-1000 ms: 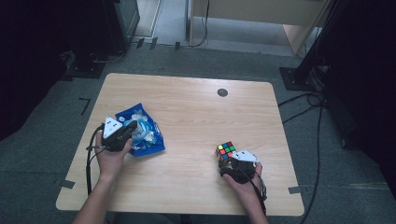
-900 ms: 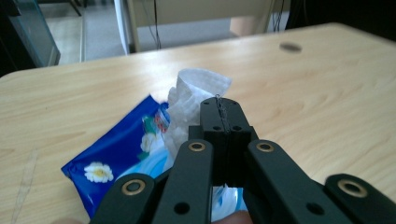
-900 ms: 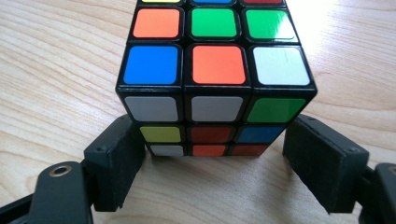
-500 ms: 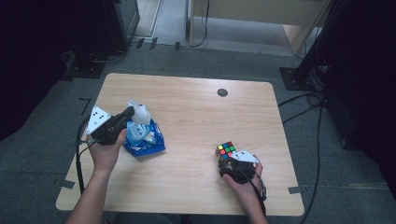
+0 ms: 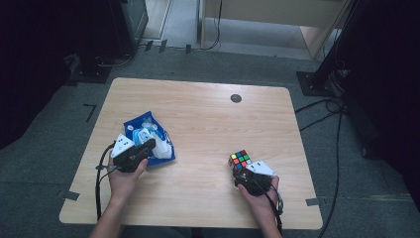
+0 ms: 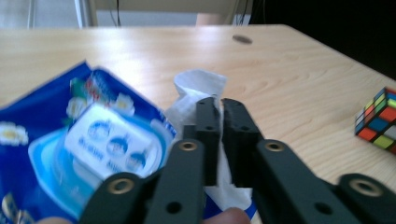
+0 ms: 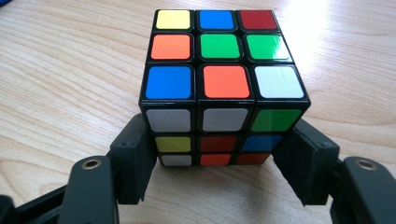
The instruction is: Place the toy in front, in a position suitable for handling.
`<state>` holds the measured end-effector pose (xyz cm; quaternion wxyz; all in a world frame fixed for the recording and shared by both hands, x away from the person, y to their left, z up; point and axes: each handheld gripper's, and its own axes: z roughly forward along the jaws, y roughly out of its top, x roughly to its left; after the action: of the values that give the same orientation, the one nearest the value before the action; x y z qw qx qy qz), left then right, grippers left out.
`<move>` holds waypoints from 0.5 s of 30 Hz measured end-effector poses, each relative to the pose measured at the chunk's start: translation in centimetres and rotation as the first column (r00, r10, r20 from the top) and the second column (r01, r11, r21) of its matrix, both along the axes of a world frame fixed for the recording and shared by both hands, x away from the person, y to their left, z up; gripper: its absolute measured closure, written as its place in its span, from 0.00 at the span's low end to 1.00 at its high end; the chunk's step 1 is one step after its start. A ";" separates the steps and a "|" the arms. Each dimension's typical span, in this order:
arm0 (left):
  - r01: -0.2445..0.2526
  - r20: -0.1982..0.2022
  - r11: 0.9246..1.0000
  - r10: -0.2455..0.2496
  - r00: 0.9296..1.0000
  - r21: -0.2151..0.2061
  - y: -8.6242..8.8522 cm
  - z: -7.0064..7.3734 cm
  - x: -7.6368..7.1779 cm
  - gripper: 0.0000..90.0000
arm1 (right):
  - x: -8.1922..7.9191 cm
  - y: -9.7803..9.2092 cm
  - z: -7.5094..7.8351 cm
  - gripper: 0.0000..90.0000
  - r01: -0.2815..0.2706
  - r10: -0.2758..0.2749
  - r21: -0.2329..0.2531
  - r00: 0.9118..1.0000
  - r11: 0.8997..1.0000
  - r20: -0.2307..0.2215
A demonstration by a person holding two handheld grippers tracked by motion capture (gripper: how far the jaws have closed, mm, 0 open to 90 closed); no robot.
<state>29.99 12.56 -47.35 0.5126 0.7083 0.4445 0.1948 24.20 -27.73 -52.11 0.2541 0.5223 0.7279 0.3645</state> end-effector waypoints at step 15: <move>0.012 -0.116 0.977 0.013 0.993 0.214 -3.1 -1.1 0.4 0.53 | -0.5 -0.1 0.2 0.31 0.033 -0.034 0.018 0.997 0.999 0.072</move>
<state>30.34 9.50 -48.45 0.4065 0.7694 0.4504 0.1997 23.73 -27.85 -51.93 0.2820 0.5230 0.7063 0.3849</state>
